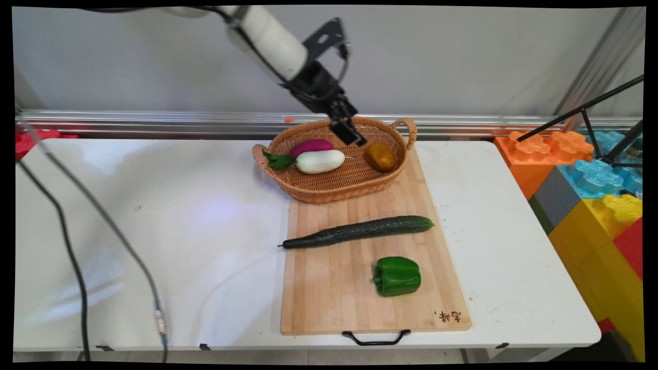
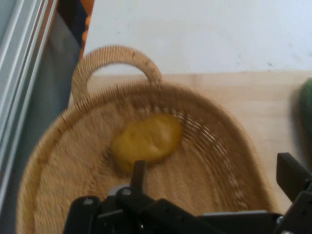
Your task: Pick up the potato from the vegetable basket
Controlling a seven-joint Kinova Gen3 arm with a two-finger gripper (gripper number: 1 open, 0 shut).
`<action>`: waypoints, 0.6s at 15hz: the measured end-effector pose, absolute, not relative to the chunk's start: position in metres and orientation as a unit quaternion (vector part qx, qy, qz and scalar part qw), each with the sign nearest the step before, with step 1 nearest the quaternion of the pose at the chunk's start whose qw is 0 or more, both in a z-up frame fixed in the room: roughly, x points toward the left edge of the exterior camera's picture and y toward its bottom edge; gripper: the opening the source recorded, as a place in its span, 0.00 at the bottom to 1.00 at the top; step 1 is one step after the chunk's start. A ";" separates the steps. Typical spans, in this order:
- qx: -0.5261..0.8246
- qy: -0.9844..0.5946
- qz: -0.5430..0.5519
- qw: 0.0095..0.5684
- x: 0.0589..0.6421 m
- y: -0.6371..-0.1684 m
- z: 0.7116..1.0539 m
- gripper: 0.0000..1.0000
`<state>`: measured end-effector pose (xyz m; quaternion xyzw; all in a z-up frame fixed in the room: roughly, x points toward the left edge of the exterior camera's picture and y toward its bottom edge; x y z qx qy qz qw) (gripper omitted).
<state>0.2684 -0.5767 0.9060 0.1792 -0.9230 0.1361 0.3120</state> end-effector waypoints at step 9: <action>0.153 -0.937 0.166 0.268 0.219 -0.625 0.860 1.00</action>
